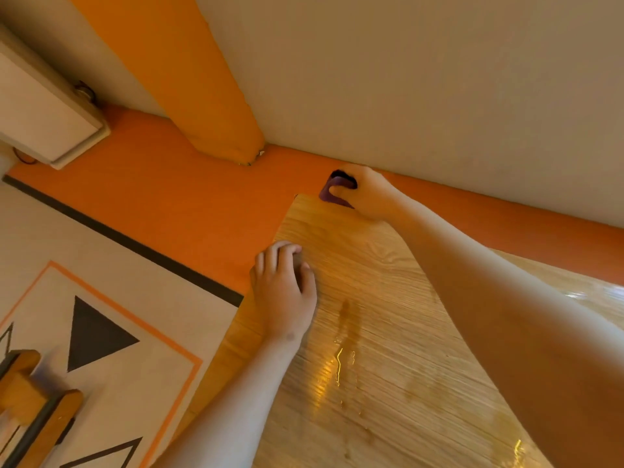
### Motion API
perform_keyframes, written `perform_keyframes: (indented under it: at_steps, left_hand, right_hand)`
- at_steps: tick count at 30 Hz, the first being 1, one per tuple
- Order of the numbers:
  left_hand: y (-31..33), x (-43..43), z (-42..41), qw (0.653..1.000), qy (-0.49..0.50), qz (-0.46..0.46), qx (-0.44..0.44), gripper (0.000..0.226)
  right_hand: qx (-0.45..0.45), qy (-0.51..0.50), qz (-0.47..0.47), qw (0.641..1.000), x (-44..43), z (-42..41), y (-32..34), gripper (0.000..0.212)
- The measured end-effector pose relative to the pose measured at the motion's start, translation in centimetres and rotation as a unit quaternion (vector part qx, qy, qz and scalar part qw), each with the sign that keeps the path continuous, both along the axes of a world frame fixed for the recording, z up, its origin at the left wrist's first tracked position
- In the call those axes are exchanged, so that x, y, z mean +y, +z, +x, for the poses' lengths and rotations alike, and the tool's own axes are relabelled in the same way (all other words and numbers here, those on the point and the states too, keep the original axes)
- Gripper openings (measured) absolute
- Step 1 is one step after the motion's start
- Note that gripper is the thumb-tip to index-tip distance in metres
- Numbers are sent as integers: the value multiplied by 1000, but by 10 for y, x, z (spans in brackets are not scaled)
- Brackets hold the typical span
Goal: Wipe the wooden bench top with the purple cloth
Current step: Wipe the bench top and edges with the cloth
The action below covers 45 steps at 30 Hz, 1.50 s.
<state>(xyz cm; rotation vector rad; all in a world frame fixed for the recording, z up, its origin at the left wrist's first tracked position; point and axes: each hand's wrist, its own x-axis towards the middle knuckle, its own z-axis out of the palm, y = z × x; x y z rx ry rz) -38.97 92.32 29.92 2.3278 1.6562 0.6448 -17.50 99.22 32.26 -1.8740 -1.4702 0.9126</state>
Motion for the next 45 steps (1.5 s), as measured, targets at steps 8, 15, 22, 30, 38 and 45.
perform_keyframes:
  at_steps: [8,15,22,30,38,45]
  left_hand:
    - [-2,1,0,1000,6,-2,13,27]
    - [-2,1,0,1000,0,4,8,21]
    - [-2,2,0,1000,1,1,23,22]
    - [1,1,0,1000,1,0,18,29]
    - [2,0,1,1000,-9,11,23,34]
    - [1,1,2,1000,-10,8,25,36]
  right_hand:
    - [76,70,-11,995,46,-27,-11,22]
    - [115,94,-17,989,15,9,-8,12]
    - [116,102,-63,986,-51,70,-2,21]
    - [71,102,19,992,15,4,-15,27]
    - [77,105,-33,991,-63,64,3,14]
    - [60,50,-93,993,-154,125,17,12]
